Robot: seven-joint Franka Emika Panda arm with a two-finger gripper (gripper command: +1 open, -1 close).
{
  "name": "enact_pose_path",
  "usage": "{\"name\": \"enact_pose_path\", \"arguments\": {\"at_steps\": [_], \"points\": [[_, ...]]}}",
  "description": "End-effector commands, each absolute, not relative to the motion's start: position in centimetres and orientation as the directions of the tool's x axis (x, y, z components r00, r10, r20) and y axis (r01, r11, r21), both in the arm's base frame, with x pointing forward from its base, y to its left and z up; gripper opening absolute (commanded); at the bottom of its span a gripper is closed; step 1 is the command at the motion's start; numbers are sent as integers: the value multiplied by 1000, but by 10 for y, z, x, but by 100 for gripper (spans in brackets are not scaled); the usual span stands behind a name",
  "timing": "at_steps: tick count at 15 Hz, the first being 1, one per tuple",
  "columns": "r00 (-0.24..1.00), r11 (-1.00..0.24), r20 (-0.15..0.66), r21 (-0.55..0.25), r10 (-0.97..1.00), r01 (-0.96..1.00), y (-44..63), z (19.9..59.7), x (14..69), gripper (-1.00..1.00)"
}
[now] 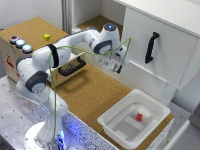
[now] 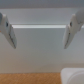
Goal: Slide the door to the left side
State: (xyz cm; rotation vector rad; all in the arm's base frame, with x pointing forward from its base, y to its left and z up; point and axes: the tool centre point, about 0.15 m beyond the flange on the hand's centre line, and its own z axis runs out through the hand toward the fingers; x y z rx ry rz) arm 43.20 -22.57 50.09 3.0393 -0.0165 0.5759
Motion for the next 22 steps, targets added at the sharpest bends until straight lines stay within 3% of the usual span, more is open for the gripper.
{"name": "enact_pose_path", "arguments": {"at_steps": [1, 5, 8, 16, 22], "points": [[941, -998, 334, 10, -52, -59, -302, 528, 499, 100], [926, -996, 369, 13, -77, -88, -327, 554, 536, 100], [928, -994, 355, -36, -109, -103, -339, 565, 552, 100], [928, -992, 359, -107, -99, -65, -338, 586, 562, 100], [919, -995, 391, -103, -43, -3, -325, 600, 561, 100]]}}
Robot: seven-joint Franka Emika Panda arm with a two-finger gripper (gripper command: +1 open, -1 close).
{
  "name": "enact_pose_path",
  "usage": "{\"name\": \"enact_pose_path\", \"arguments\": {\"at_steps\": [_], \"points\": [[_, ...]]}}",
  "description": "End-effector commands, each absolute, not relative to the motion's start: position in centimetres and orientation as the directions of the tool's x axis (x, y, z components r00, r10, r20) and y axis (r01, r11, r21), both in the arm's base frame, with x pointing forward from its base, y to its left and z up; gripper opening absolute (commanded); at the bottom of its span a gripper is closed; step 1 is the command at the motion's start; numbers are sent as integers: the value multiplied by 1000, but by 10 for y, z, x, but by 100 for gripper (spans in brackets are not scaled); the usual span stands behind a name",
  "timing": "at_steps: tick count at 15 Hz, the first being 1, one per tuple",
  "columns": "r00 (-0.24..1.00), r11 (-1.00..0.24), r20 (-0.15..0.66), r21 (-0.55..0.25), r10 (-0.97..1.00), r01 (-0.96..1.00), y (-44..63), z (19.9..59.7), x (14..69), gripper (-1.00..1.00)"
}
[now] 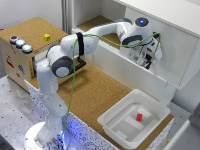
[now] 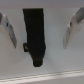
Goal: Slide the door to the left side
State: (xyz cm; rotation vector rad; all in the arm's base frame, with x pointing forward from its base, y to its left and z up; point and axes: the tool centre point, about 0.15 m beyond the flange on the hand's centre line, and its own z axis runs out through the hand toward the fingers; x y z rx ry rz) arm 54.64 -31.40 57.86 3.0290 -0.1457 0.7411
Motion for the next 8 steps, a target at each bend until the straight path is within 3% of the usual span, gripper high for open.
{"name": "enact_pose_path", "arguments": {"at_steps": [1, 5, 6, 8], "points": [[918, -995, 394, -102, -40, 1, -324, 600, 561, 100], [914, -996, 405, -88, -20, 17, -320, 600, 563, 100], [913, -996, 407, -86, -16, 21, -319, 600, 563, -100], [912, -997, 410, -78, -13, 21, -318, 599, 563, -100]]}}
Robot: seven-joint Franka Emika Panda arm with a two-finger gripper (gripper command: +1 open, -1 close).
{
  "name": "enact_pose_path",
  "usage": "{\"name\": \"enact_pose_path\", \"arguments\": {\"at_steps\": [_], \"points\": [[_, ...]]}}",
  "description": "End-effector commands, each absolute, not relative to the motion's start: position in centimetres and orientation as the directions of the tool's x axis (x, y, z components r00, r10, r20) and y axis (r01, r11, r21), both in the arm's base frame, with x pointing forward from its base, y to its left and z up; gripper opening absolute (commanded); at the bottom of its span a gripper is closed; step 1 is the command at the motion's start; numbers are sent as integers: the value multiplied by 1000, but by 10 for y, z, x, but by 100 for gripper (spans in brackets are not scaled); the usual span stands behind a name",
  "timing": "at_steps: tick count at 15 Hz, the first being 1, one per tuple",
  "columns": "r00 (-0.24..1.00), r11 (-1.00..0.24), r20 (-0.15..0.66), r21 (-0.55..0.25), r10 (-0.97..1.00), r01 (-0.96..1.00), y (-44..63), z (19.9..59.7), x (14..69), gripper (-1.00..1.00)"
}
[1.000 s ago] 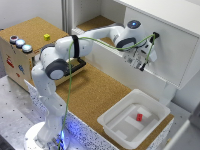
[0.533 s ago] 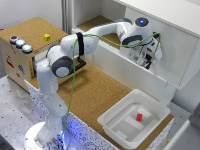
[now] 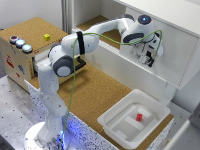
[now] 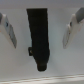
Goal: Slide the door to the left side
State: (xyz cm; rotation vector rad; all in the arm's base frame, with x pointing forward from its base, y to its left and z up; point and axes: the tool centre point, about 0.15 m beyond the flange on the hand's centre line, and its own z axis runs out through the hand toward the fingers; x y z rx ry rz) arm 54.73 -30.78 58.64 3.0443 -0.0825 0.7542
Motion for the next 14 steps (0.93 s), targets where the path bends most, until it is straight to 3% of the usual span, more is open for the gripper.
{"name": "enact_pose_path", "arguments": {"at_steps": [1, 14], "points": [[913, -997, 408, -78, -11, 23, -317, 599, 563, -100], [924, -996, 383, -84, 0, 35, -293, 587, 566, -100]]}}
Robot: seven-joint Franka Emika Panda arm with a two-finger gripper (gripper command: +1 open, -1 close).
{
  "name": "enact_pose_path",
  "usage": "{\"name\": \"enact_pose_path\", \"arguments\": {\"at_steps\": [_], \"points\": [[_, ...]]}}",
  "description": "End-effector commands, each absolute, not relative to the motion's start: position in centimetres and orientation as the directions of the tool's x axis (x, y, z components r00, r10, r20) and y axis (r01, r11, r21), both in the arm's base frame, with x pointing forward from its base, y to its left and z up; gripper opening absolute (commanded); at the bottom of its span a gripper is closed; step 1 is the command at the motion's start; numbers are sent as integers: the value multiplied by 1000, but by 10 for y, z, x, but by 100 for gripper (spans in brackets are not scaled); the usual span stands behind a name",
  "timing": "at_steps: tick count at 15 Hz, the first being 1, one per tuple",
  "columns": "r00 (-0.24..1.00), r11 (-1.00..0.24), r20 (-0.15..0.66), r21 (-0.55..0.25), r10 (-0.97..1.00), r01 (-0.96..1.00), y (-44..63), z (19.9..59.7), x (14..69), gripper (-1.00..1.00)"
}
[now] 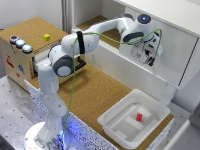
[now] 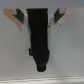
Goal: Slide the door to the left side
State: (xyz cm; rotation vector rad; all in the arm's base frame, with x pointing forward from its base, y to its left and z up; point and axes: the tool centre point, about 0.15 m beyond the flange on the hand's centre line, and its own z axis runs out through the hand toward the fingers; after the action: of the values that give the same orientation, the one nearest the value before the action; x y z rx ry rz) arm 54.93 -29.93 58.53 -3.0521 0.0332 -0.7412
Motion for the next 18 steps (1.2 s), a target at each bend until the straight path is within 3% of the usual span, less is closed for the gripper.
{"name": "enact_pose_path", "arguments": {"at_steps": [1, 18], "points": [[924, -996, 383, -87, 1, 37, -289, 587, 566, -100], [926, -993, 375, -84, 48, 86, -209, 584, 551, -100]]}}
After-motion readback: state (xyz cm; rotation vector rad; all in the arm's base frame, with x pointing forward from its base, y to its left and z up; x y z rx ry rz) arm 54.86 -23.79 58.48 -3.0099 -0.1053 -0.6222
